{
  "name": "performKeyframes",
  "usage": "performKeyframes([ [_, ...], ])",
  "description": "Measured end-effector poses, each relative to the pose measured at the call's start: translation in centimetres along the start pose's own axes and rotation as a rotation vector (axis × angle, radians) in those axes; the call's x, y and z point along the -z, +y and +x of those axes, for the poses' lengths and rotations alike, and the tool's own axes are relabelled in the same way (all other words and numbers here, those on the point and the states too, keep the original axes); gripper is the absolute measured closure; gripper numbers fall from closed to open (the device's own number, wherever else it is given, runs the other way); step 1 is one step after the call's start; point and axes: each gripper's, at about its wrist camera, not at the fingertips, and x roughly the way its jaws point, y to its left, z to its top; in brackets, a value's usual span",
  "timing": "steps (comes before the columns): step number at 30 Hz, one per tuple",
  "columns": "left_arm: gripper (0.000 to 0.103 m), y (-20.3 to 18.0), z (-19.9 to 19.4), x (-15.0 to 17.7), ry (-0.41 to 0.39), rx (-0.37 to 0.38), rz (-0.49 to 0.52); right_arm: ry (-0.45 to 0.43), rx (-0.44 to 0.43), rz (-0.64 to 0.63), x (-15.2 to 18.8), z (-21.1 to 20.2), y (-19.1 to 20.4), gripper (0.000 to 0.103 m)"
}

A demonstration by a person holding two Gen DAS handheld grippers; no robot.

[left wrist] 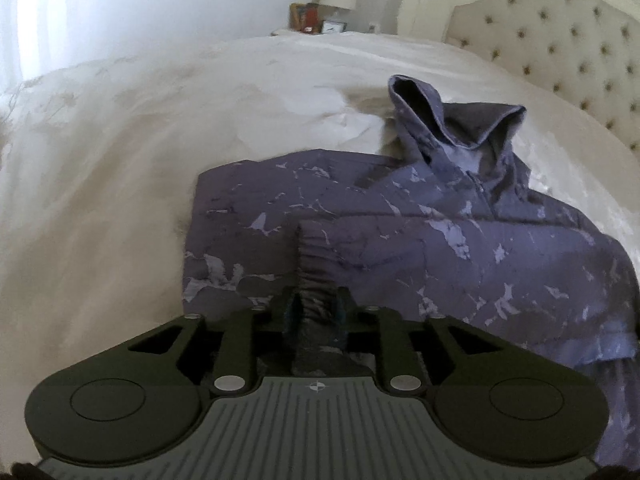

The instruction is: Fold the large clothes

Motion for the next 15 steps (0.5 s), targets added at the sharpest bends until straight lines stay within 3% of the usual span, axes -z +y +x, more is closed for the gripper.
performKeyframes([
  [3,0.057,-0.3,0.1,0.7,-0.025,0.033,0.027,-0.004,-0.006,0.018,0.1,-0.1,-0.4,0.001],
  [5,0.036,-0.9,0.2,1.3,-0.038,0.054,0.067,-0.009,-0.006,0.027,0.3,-0.1,-0.6,0.001],
  [8,0.015,-2.4,0.6,2.3,-0.063,0.050,0.156,-0.026,-0.011,0.035,0.4,-0.2,-0.8,0.001],
  [11,0.006,-3.4,1.0,3.4,-0.103,0.027,0.208,-0.048,-0.022,0.053,0.5,-0.5,-1.1,0.001],
  [15,0.006,-3.4,1.0,3.7,-0.122,0.030,0.208,-0.105,-0.022,0.084,0.5,-1.7,-1.3,0.001],
])
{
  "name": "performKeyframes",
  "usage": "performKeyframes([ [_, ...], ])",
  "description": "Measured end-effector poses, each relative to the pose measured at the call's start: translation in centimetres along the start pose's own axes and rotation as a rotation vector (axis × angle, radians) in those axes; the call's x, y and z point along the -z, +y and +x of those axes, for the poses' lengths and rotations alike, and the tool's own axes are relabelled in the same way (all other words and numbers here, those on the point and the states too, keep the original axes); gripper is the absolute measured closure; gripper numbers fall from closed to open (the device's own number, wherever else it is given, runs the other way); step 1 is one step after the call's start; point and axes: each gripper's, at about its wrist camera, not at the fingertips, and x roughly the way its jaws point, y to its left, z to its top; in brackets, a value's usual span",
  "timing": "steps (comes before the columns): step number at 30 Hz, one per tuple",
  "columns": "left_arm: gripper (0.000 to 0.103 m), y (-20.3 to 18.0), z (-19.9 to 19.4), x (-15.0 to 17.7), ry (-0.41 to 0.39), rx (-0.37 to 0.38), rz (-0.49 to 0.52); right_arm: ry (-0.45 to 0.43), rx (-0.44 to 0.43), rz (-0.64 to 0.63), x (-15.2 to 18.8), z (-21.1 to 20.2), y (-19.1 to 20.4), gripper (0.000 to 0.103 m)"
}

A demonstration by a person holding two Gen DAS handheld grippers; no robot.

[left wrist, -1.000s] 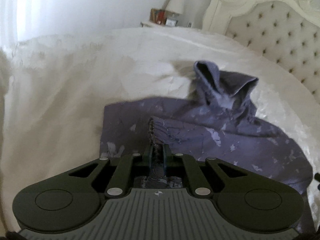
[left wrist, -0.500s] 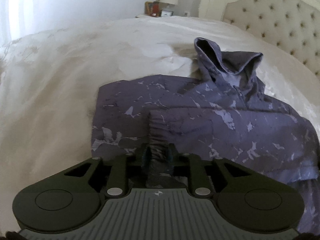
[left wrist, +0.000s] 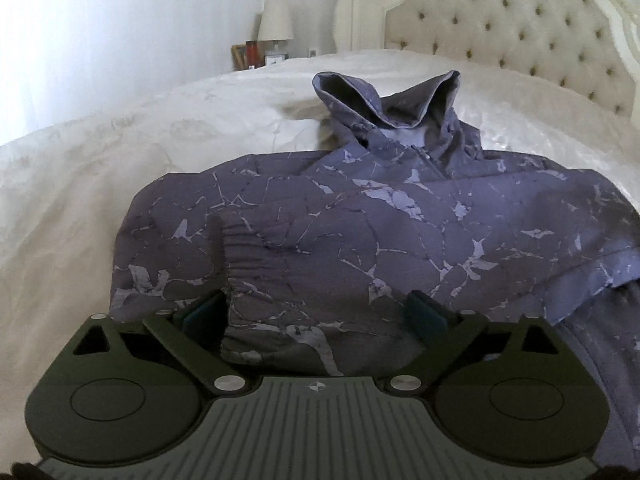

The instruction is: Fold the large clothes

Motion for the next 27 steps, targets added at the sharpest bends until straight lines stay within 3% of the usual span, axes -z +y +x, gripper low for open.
performKeyframes([
  [5,0.005,0.1,0.0,0.0,-0.003,0.006,-0.004,-0.071,-0.066,-0.003,-1.2,-1.6,1.6,0.001],
  [12,0.005,0.1,0.0,0.1,-0.003,0.007,-0.005,-0.014,-0.134,-0.117,-3.7,1.1,6.5,0.001],
  [17,0.005,0.1,0.1,0.1,-0.003,0.012,-0.009,0.050,-0.084,-0.133,-4.6,5.2,7.5,0.001],
  [19,0.004,0.2,0.1,0.1,-0.002,0.017,-0.011,0.099,-0.015,-0.095,-4.4,7.4,6.5,0.001],
  [21,0.002,0.2,0.2,0.0,-0.001,0.026,-0.013,0.118,-0.018,-0.016,-3.9,8.6,4.7,0.001],
  [27,0.001,0.1,0.3,0.0,0.004,0.028,-0.009,0.059,-0.006,-0.041,-2.5,8.5,4.5,0.000],
])
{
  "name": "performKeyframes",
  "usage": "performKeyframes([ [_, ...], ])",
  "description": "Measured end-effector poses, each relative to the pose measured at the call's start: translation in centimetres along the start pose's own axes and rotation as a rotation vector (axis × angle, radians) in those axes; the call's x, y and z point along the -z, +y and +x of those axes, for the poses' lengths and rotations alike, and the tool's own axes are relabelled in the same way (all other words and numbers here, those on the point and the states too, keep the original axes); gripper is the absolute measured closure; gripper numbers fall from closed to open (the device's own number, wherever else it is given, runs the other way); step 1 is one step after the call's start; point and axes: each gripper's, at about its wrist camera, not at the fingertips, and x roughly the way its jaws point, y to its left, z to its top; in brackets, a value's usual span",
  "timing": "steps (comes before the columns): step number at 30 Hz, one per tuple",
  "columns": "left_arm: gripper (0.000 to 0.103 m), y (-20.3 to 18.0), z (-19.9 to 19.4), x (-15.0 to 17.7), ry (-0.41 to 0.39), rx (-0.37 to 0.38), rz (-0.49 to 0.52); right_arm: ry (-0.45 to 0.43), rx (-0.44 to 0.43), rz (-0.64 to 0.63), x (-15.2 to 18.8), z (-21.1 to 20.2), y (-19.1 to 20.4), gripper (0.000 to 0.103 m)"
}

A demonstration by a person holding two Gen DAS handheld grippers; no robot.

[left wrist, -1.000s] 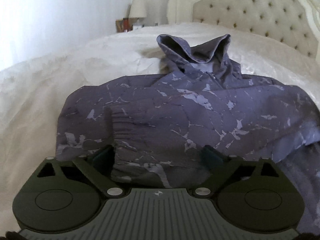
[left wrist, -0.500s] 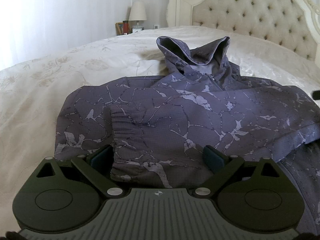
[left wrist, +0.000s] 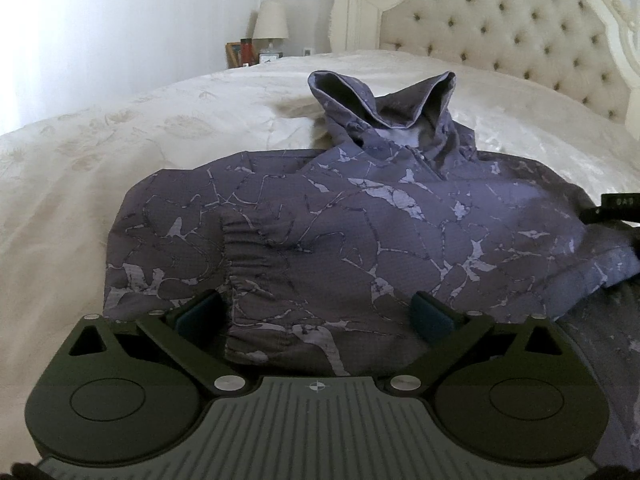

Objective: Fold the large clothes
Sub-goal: 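Reach the right gripper to the hood and close on it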

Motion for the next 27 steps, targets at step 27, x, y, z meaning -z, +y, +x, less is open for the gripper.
performKeyframes([
  [27,0.000,-0.6,-6.2,4.2,0.220,-0.005,-0.031,0.113,-0.131,-0.173,7.5,-8.9,-0.7,0.001],
])
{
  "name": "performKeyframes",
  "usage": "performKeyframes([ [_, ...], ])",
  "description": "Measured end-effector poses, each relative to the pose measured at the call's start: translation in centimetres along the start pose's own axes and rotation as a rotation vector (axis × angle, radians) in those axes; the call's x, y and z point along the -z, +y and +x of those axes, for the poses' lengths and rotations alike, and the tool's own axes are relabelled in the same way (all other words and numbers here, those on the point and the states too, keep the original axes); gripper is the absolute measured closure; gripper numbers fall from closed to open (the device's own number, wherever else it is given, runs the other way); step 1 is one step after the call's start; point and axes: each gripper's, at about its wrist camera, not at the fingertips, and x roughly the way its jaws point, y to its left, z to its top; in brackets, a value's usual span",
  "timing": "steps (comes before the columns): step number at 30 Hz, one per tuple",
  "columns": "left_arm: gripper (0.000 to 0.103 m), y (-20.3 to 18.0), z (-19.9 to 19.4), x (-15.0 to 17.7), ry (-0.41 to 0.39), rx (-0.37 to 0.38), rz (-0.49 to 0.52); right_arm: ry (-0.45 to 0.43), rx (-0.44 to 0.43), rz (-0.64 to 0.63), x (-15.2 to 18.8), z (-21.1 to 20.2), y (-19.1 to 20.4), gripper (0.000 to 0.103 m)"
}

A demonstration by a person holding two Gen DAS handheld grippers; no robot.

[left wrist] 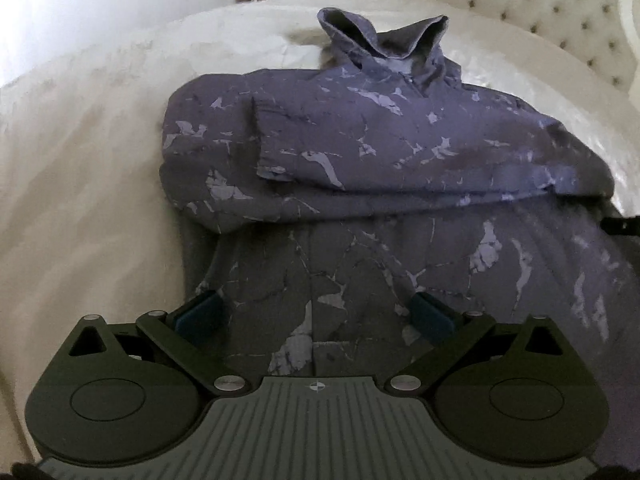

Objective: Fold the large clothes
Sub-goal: 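Reach the right gripper to the hood and close on it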

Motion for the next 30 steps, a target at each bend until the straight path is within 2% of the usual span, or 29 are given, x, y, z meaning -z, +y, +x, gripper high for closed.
performKeyframes([
  [7,0.000,-0.6,0.2,0.9,-0.063,-0.029,0.009,-0.068,0.004,-0.012,1.9,0.6,0.3,0.000],
  [9,0.000,-0.3,0.1,0.7,-0.053,-0.010,0.008,-0.055,-0.009,-0.013,1.8,0.4,0.2,0.000],
  [12,0.002,-0.2,-0.4,0.1,-0.003,0.011,0.021,0.021,-0.048,-0.028,0.9,0.4,0.0,0.000],
  [13,0.004,-0.2,-0.8,-0.2,0.011,0.013,0.031,0.054,-0.060,-0.033,0.4,0.4,-0.2,0.000],
  [14,0.015,-0.3,-1.3,-0.4,0.013,0.020,0.042,0.084,-0.070,-0.030,-0.1,0.2,-0.4,0.001],
  [15,0.020,-0.4,-1.9,-0.7,0.007,0.028,0.056,0.094,-0.077,-0.026,-0.5,-0.1,-0.5,0.002],
  [18,0.021,-0.2,-4.3,-2.2,-0.049,0.050,0.081,0.054,-0.086,-0.024,-1.8,-1.9,-0.6,0.003],
  [21,0.021,0.3,-5.9,-5.1,-0.104,0.077,0.074,0.010,-0.102,-0.023,-3.7,-3.2,-0.2,0.004],
  [25,0.020,1.1,-5.2,-10.3,-0.153,0.104,0.018,-0.022,-0.117,-0.051,-6.7,-2.6,1.6,0.004],
  [30,0.020,0.6,-0.7,-16.2,-0.197,0.027,0.017,-0.056,-0.121,-0.112,-10.4,1.0,4.9,0.006],
])
